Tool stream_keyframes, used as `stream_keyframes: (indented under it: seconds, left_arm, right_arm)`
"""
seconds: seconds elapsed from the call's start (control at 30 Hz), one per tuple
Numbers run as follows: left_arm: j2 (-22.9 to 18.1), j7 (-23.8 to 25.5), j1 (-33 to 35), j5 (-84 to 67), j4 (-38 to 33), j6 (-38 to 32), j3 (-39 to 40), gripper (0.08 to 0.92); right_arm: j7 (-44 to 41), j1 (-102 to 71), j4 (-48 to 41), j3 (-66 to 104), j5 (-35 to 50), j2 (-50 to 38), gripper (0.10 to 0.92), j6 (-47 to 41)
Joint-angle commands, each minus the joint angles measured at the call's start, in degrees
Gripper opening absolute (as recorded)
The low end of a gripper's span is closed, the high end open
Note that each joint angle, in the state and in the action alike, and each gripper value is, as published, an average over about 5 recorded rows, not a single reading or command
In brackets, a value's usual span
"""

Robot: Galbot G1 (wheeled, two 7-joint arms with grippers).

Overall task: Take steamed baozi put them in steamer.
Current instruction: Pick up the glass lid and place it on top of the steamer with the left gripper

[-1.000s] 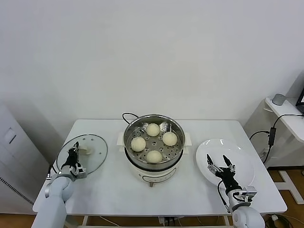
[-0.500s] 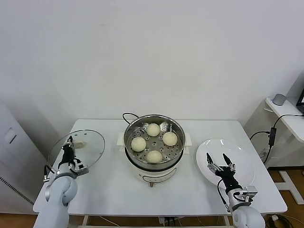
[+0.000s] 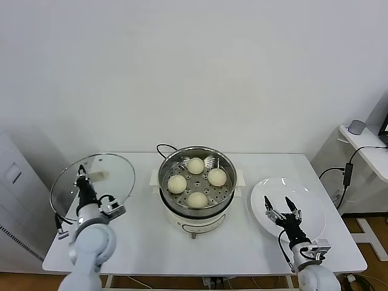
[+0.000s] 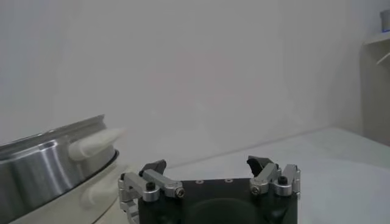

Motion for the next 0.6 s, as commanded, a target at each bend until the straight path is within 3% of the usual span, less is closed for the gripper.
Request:
stream_keyframes:
  seconds: [0.03,0.3,0.6]
  left_arm:
    - [-9.6,9.3,-0.1,15.2,-10.1,7.9,12.8,0.135]
    - [-15.7,11.0,-6.4,18.0,-5.5,7.9,21.4,0.135]
    - [-16.1,10.5,-11.4,9.4,-1.0,7.9,29.4,0.135]
  right_arm:
    - [0.0,-0.8,0.8,0.4,0.1,-0.1,0.823,-0.1]
    - [-0.2,-2.3,1.1,1.6,0.1,-0.3,0.823,0.2]
    - [-0.4,-3.2,1.1,2.7,-0.1,0.0,0.823,0.3]
